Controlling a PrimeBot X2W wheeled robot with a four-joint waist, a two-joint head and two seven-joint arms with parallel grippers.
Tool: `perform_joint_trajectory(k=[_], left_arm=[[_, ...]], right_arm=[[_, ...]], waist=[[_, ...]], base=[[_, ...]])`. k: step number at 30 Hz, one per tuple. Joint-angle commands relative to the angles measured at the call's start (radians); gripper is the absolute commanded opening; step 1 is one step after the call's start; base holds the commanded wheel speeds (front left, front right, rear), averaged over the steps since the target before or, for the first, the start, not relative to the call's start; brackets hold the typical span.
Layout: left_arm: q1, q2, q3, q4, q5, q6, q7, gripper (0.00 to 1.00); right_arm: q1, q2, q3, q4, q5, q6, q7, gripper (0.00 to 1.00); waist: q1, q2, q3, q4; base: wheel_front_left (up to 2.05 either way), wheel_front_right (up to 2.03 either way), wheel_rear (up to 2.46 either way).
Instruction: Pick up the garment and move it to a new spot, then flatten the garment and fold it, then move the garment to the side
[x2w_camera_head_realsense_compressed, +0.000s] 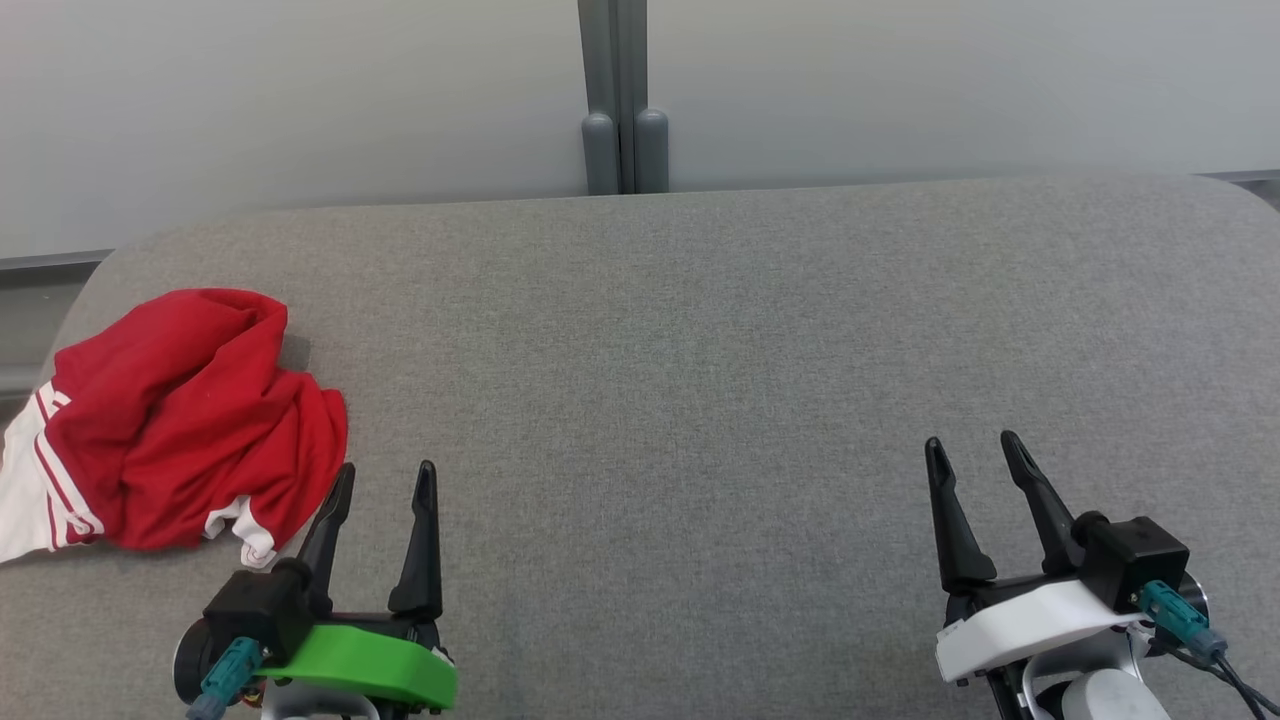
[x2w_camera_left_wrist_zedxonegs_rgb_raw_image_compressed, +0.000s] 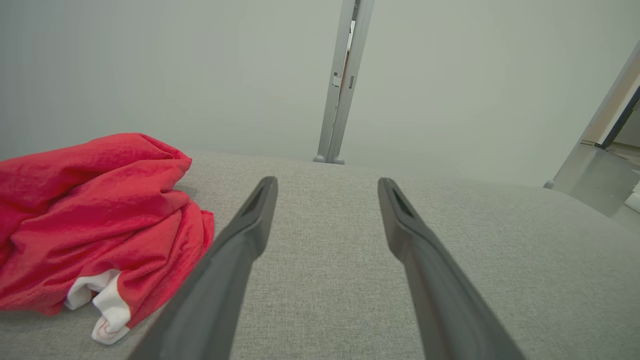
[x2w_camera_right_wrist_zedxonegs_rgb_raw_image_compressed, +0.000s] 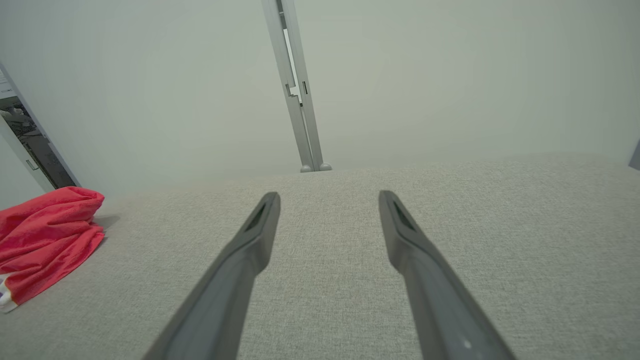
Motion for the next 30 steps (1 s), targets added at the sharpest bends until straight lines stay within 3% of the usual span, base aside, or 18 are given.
perform_joint_trajectory(k=[1,15,30], left_arm=[[-0.002,0.008,-0.001,-0.006,0.028,-0.005,-0.008,1.0],[-0.002,0.008,-0.007,-0.007,0.111,-0.005,-0.034,1.0],[-0.005,0.008,-0.012,-0.001,0.11,-0.005,-0.032,1.0]], right_arm=[[0.004,-0.005,0.001,-0.008,-0.024,0.0,-0.011,1.0],[0.019,-0.005,0.009,-0.004,-0.111,0.0,-0.036,1.0],[0.025,-0.005,0.008,0.008,-0.104,0.0,-0.034,1.0]], waist=[[0.0,0.0,0.0,0.0],[0.0,0.0,-0.001,0.005],[0.0,0.0,-0.002,0.01]], base=[[0.0,0.0,0.0],[0.0,0.0,0.0],[0.0,0.0,0.0]])
